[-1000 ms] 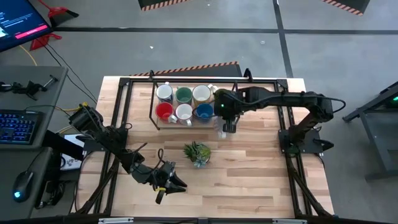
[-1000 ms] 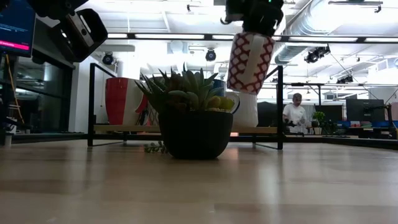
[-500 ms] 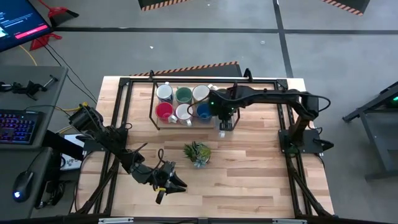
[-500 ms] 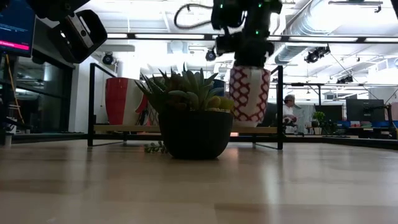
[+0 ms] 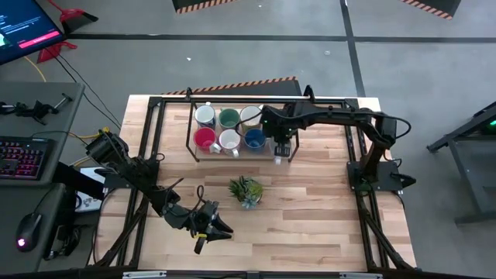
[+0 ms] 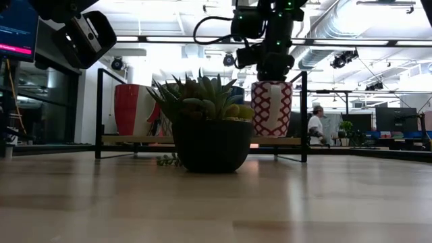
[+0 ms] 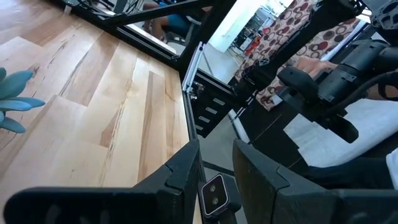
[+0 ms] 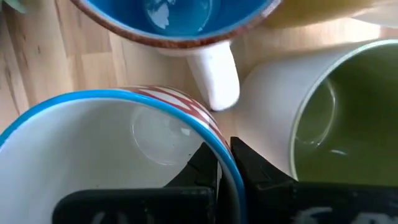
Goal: Place coffee mugs
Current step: Put the red patterned mug on the shelf
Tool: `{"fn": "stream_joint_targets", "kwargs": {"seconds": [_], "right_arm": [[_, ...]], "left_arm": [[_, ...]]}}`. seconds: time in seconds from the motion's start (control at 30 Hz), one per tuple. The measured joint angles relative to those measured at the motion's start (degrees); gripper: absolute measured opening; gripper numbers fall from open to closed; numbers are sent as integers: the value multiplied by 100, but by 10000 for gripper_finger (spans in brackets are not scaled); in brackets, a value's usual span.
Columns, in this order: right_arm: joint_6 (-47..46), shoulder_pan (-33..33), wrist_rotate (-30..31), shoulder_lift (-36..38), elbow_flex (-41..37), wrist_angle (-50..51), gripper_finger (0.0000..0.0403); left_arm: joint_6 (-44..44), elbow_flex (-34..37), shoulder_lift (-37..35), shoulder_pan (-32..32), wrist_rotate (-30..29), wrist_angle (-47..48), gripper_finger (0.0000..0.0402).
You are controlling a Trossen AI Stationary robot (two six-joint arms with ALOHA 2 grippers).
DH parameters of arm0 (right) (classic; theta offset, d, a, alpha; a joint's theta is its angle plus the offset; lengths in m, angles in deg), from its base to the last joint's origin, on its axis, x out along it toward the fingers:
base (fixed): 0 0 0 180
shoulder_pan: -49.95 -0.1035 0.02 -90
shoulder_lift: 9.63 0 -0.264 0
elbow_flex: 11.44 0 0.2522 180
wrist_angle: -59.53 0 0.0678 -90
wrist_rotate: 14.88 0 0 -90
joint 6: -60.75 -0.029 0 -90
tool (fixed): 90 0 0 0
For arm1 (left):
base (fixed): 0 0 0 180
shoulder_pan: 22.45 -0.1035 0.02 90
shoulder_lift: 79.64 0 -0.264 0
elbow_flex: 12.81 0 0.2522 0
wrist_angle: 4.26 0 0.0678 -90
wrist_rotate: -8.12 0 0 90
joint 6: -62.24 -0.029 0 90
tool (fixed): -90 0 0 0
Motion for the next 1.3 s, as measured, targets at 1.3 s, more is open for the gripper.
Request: {"fn": "stream_joint_targets", "kwargs": {"seconds": [1.3], "right_arm": [[-57, 43, 422, 84, 1, 107, 54]], "left_arm": [[13, 0, 0, 0, 1, -2, 87]]}}
